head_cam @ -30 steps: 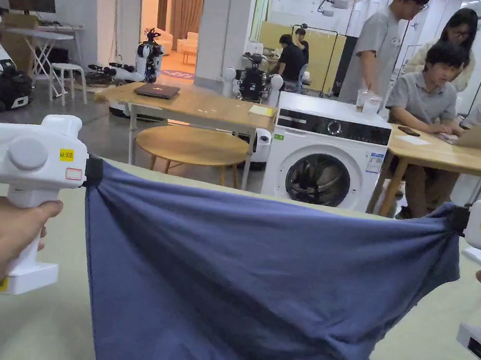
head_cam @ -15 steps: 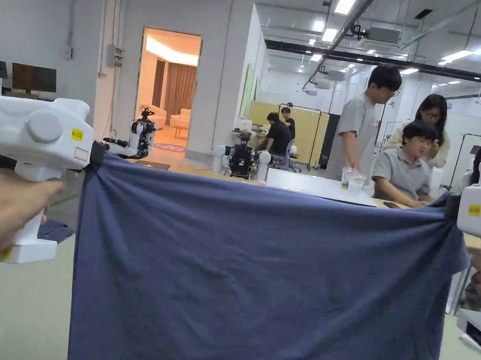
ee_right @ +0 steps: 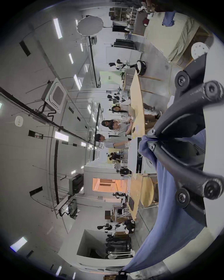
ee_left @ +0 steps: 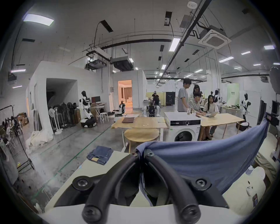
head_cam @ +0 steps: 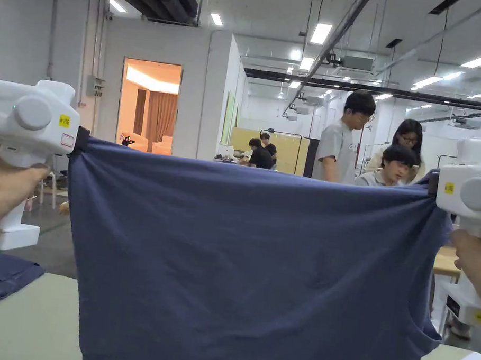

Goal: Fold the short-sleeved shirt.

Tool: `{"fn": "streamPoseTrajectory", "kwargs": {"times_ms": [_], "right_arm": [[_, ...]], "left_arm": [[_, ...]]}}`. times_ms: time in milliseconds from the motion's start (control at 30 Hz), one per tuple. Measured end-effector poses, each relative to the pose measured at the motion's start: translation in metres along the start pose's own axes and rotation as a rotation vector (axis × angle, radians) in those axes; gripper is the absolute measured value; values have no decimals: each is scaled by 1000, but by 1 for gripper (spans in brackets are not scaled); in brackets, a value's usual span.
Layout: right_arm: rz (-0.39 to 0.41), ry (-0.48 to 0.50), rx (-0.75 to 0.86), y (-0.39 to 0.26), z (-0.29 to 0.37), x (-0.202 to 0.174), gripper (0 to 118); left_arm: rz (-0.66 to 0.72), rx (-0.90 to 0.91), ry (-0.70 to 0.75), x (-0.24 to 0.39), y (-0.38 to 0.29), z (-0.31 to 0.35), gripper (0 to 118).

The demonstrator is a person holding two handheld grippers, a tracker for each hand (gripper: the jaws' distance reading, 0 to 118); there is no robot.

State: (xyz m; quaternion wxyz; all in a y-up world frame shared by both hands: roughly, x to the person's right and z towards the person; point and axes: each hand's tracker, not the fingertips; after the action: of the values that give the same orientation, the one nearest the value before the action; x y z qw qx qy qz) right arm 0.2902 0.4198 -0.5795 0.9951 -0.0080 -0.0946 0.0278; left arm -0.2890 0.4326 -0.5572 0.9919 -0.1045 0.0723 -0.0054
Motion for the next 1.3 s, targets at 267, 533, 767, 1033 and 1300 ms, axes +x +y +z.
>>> {"fn": "streamPoseTrajectory", "kwargs": {"times_ms": [267,533,767,1033,1300], "right_arm": [[37,-1,-51,-62,15,6,0],[74,-10,-145,-150,60,16,0],[94,-6,-194,-201,120,32,0],[108,19,-270,-257,190,44,0],[106,45,-478,-333,243,57,0]], "left_arm": [[-2,-39,-9,5,-66,-8,0],[7,-101,-50,8,-166,23,0],[32,-100,-88,-1,-228,82,0],[96,-188,-124,-17,-306,146,0],[64,-395,-149,-15,-391,173,0]]}}
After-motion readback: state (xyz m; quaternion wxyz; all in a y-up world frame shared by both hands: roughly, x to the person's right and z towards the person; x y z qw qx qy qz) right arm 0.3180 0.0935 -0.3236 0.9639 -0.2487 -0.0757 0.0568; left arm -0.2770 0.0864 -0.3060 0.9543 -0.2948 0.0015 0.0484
